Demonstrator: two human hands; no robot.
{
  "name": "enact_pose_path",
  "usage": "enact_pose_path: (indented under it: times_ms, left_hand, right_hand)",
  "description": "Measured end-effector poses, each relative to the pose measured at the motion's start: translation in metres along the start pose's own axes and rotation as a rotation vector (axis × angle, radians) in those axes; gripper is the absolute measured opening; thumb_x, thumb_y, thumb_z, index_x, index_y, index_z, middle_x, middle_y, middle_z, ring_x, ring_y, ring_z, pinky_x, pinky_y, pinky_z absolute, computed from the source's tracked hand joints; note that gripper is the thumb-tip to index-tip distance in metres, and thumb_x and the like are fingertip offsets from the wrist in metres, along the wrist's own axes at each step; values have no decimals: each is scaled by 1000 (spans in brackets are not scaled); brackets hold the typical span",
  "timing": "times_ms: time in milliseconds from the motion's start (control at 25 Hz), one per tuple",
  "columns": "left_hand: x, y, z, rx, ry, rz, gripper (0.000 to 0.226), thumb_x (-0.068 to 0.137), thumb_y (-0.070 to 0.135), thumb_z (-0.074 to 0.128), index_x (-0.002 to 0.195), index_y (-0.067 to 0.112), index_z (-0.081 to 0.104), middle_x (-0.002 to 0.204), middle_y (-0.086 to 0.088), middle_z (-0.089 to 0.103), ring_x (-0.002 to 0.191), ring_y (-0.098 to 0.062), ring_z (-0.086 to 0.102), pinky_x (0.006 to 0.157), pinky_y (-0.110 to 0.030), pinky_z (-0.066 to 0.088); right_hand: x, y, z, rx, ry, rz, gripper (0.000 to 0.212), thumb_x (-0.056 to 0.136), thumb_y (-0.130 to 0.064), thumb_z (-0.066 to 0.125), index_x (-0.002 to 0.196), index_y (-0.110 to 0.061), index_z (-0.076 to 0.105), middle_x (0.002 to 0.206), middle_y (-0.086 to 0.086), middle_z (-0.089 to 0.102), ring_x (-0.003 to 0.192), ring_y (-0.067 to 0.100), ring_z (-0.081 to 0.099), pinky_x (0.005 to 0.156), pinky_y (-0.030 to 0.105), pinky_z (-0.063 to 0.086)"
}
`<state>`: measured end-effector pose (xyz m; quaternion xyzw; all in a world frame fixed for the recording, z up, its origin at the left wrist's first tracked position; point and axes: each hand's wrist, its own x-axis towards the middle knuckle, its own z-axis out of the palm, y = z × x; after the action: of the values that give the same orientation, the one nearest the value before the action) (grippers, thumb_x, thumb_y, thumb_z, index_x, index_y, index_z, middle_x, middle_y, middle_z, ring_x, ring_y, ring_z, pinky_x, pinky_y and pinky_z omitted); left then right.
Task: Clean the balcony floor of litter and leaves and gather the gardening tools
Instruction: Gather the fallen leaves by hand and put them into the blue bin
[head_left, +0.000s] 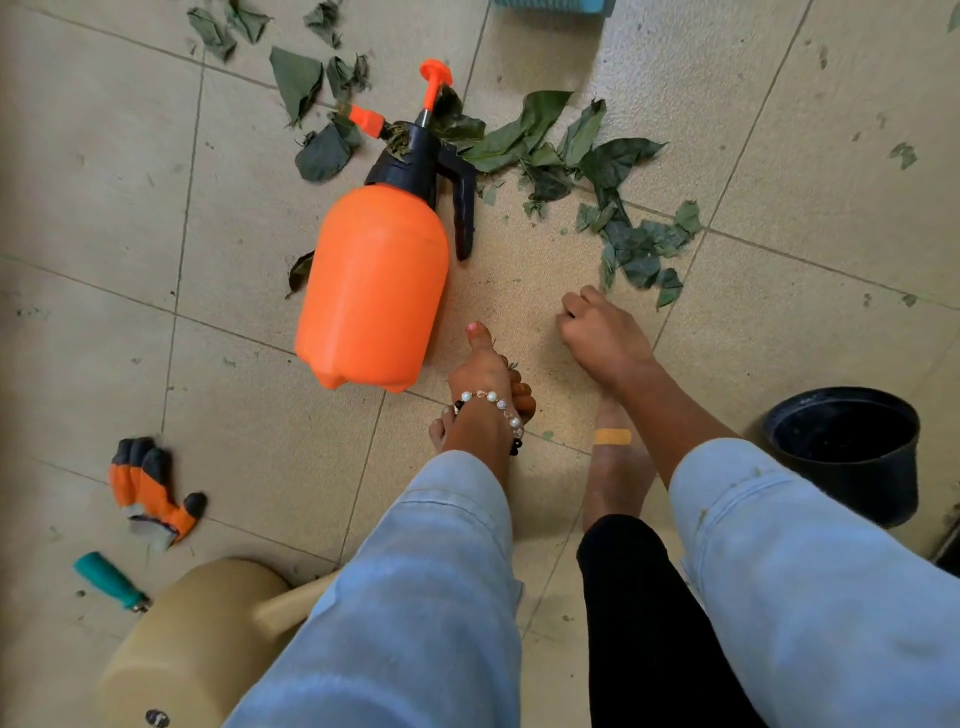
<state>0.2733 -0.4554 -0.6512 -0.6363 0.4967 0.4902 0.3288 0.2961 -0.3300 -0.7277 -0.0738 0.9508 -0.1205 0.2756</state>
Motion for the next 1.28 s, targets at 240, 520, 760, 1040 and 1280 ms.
enact_pose_path:
  times_ms: [240, 520, 760, 1040, 1280]
  left_hand:
    - [-5, -11, 14, 39, -27, 40, 55, 88, 62, 53, 80, 8, 51, 64, -7, 59, 50, -22, 58, 43, -19, 39]
    - [-17, -30, 7, 118, 74, 79, 45, 104, 26, 40, 133, -8, 45, 86, -24, 48, 84, -5, 59, 71, 5, 37]
    - [-14, -23, 19, -85, -18, 69, 38, 81, 43, 74, 75, 10, 56, 66, -7, 61, 38, -13, 49, 44, -20, 42]
    - [-15, -12, 41, -104, -60, 168, 26, 89, 23, 68, 87, 4, 51, 57, -9, 51, 28, -10, 33, 36, -12, 28]
    - [-7, 3, 52, -31, -52, 228, 37, 95, 39, 57, 84, 3, 57, 59, -7, 51, 30, -8, 35, 34, -13, 29]
  right_hand:
    - [1, -11, -34, 1231, 431, 696, 13, 77, -6, 75, 89, -12, 75, 90, 0, 73, 83, 12, 67, 78, 19, 52]
    - [-57, -41, -60, 936, 249, 207, 15, 86, -10, 65, 96, -11, 75, 95, 2, 71, 92, 17, 60, 85, 37, 49]
    - [-58, 25, -63, 1113, 108, 404, 16, 89, -29, 63, 103, -32, 71, 116, -2, 62, 110, 17, 52, 97, 31, 40]
    - [-3, 38, -30, 512, 185, 779, 65, 88, -50, 59, 142, -20, 38, 139, 18, 36, 126, 36, 35, 93, 40, 42]
    - [11, 32, -26, 191, 161, 537, 31, 95, -9, 50, 126, -2, 55, 134, 18, 44, 116, 33, 44, 83, 34, 46]
